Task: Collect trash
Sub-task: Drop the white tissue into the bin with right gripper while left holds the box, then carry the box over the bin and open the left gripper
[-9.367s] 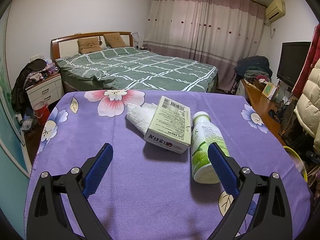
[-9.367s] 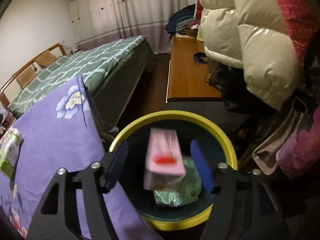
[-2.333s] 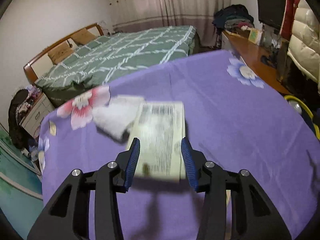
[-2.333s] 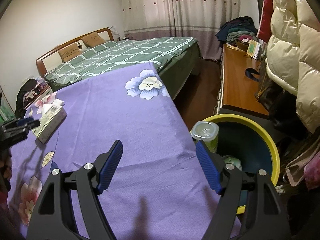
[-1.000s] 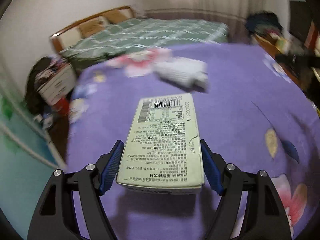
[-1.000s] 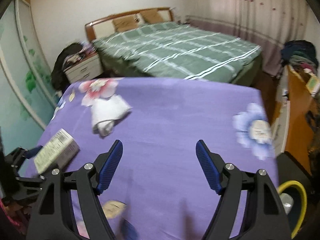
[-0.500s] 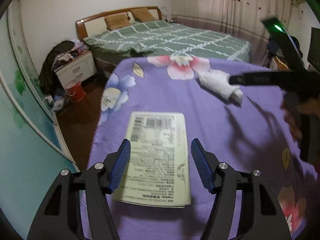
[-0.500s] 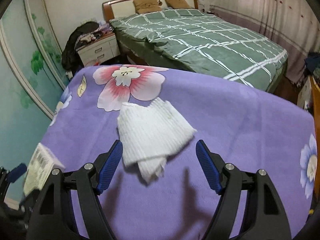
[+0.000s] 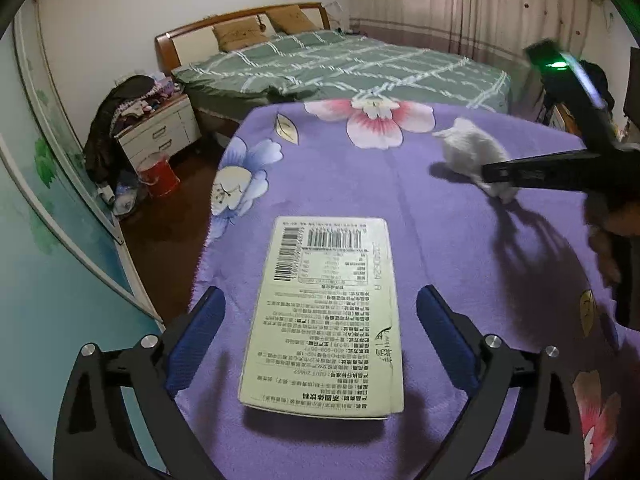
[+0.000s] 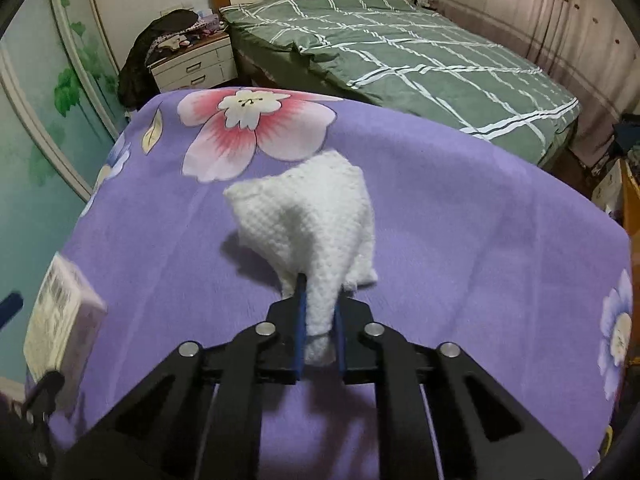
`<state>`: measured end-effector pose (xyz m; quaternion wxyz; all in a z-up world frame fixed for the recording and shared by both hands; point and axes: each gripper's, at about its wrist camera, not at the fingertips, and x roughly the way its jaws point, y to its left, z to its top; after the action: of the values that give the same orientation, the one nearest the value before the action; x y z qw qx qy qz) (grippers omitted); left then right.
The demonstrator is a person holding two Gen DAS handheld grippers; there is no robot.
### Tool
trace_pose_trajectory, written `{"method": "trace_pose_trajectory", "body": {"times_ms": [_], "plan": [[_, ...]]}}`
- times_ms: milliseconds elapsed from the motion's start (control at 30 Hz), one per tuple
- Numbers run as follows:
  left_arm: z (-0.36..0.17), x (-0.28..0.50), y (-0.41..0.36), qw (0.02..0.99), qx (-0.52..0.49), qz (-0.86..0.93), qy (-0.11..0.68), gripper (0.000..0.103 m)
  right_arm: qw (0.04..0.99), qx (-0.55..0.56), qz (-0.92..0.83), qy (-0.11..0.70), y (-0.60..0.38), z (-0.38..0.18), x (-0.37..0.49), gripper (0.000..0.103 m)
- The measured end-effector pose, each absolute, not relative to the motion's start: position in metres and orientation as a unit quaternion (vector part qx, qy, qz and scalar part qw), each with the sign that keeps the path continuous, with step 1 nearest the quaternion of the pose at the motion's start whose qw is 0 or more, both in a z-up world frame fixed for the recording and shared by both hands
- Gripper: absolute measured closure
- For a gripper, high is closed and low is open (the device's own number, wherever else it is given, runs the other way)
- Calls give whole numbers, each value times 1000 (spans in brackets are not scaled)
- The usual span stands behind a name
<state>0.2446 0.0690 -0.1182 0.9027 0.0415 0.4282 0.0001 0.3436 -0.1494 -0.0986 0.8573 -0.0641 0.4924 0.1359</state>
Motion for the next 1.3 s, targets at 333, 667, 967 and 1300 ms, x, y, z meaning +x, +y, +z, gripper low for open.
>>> {"method": "trace_pose_trajectory", "body": {"times_ms": [333, 667, 967, 1300], "plan": [[-146, 262, 63, 887, 47, -15, 460, 23, 895, 0, 121, 429, -257, -40, 228, 92], [-135, 255, 14, 891, 71, -56, 444, 32, 919, 93, -87, 373, -447, -21, 104, 92], [-105, 230, -94, 891, 116, -155, 411, 32, 875, 151, -200, 414, -556, -81, 64, 87], [-78, 193, -244, 862, 177, -287, 377, 32, 871, 193, -208, 402, -589, -101, 45, 57]]}}
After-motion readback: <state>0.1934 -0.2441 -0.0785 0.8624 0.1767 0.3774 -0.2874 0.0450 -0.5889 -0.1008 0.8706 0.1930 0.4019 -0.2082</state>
